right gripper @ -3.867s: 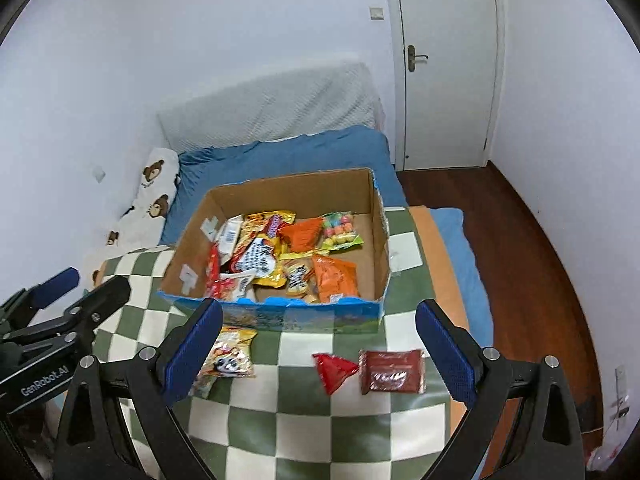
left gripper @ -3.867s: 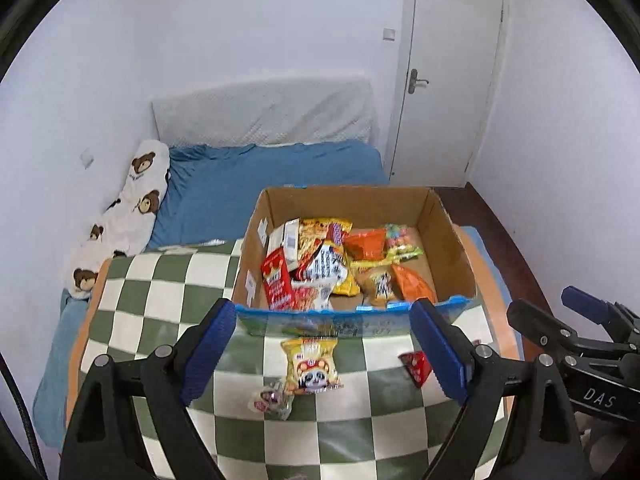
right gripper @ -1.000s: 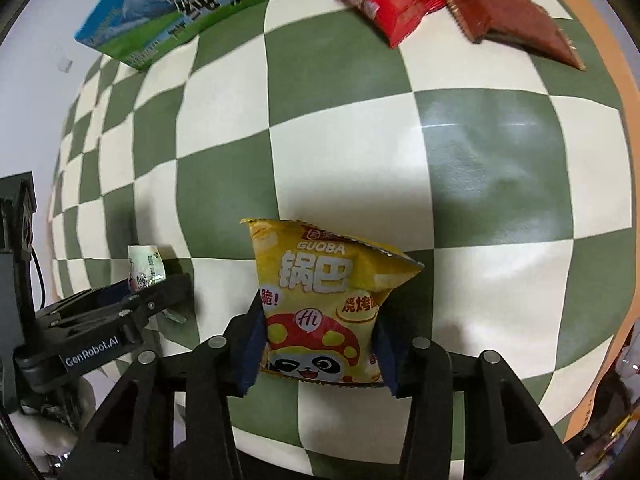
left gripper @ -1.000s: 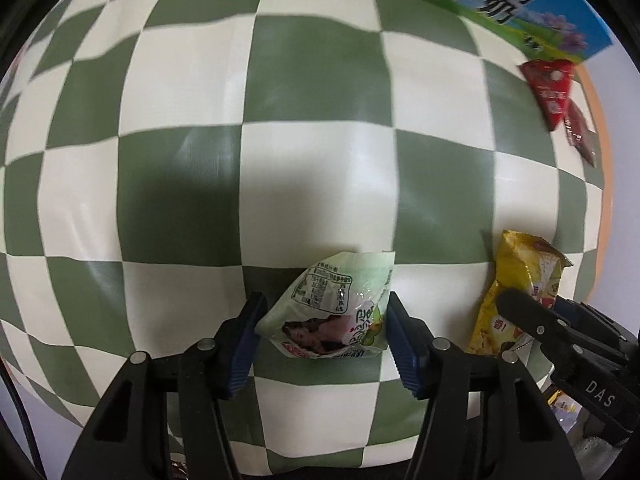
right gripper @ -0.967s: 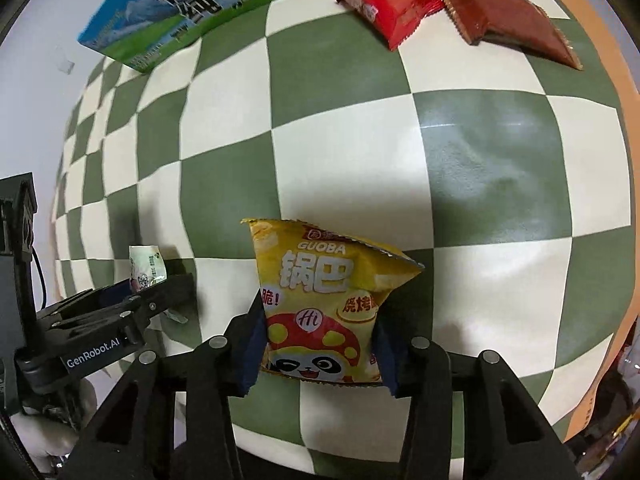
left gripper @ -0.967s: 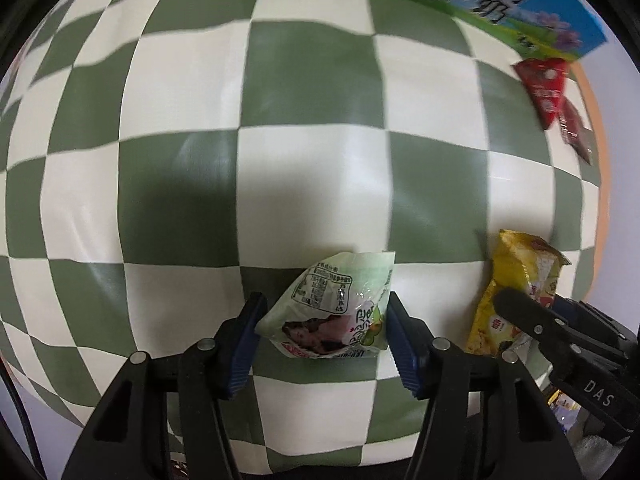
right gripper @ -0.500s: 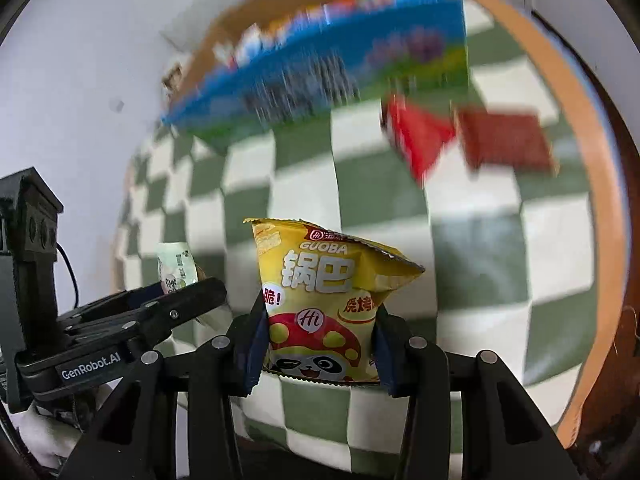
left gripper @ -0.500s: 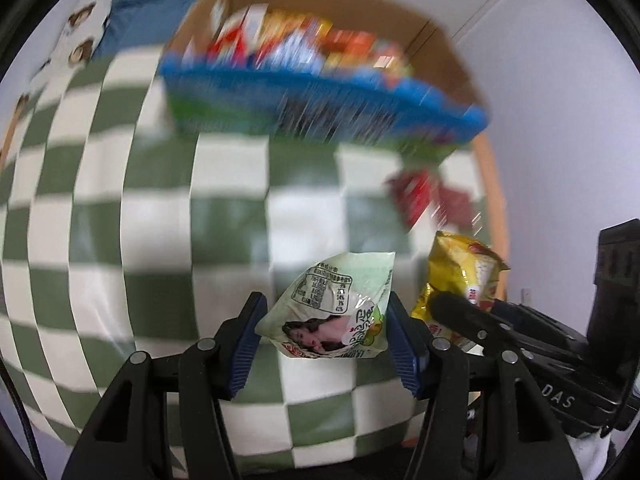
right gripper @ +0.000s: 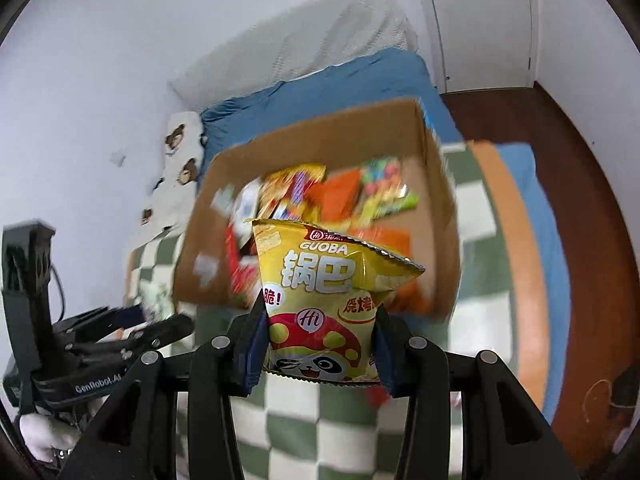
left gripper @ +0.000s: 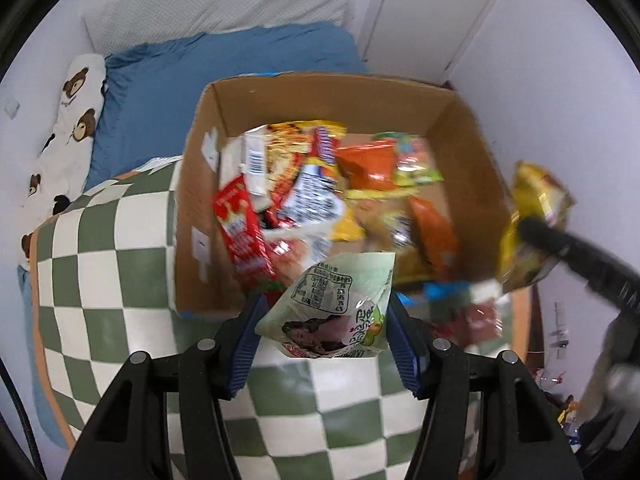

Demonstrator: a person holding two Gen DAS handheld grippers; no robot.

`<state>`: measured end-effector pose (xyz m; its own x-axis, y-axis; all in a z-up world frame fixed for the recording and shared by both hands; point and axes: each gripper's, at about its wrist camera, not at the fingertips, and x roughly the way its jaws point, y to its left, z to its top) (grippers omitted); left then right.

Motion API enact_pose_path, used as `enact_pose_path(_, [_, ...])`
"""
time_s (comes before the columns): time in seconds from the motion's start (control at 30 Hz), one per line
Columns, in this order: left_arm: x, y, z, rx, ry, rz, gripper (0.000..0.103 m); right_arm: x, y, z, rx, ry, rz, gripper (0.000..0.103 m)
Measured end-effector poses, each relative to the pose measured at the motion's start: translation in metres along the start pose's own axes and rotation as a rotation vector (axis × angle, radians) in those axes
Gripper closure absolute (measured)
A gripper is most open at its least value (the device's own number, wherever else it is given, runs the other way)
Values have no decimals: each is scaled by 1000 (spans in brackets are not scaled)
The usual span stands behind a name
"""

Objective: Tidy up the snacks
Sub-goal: 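Carry the white packet and Guoba bag up over the box, then open both tools to drop the white packet and Guoba bag into the box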

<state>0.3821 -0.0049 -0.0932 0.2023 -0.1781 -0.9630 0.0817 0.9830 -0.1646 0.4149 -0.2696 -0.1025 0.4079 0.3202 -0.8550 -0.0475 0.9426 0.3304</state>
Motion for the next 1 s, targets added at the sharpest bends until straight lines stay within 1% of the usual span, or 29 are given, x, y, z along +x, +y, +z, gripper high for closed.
enact_pose_path(0.13, [33,19,21,-23,72,58,47,32,-10,45,-21,35,-64,56])
enact_pose_path(0.2, [49,29,26,-32,112,91,46,49,-15,59,-21,62,-79,56])
enact_pose_path(0.27, [64,38,27,-43,151,109,46,62,-20,64,-20,84,-92,56])
enact_pose_path(0.4, [93,53,24,-79,213,117,44,87,-28,73,-19,123,-106,56])
enact_pose_path(0.47, [104,59,20,-112,247,112,43,104,-36,76,1,170,-115,50])
enact_pose_path(0.5, [109,59,19,-121,261,106,39,111,-39,76,14,183,-124,33])
enact_pose_path(0.53, [110,58,19,-121,257,97,36,117,-42,75,22,196,-135,15])
enact_pose_path(0.6, [108,55,21,-116,230,75,22,124,-43,72,21,208,-134,15])
enact_pose_path(0.63, [107,54,21,-117,226,67,20,125,-42,72,12,211,-146,15])
enact_pose_path(0.7, [105,53,23,-123,213,60,19,125,-40,71,4,213,-156,12])
enact_pose_path(0.73, [104,53,23,-122,207,60,19,125,-39,70,7,214,-153,11])
enact_pose_path(0.8, [102,52,24,-123,195,65,14,124,-38,70,10,216,-161,11])
enact_pose_path(0.87, [98,51,25,-124,176,70,14,120,-39,68,11,212,-161,10])
enact_pose_path(1.0, [84,43,26,-128,112,89,14,109,-34,62,-2,189,-175,9])
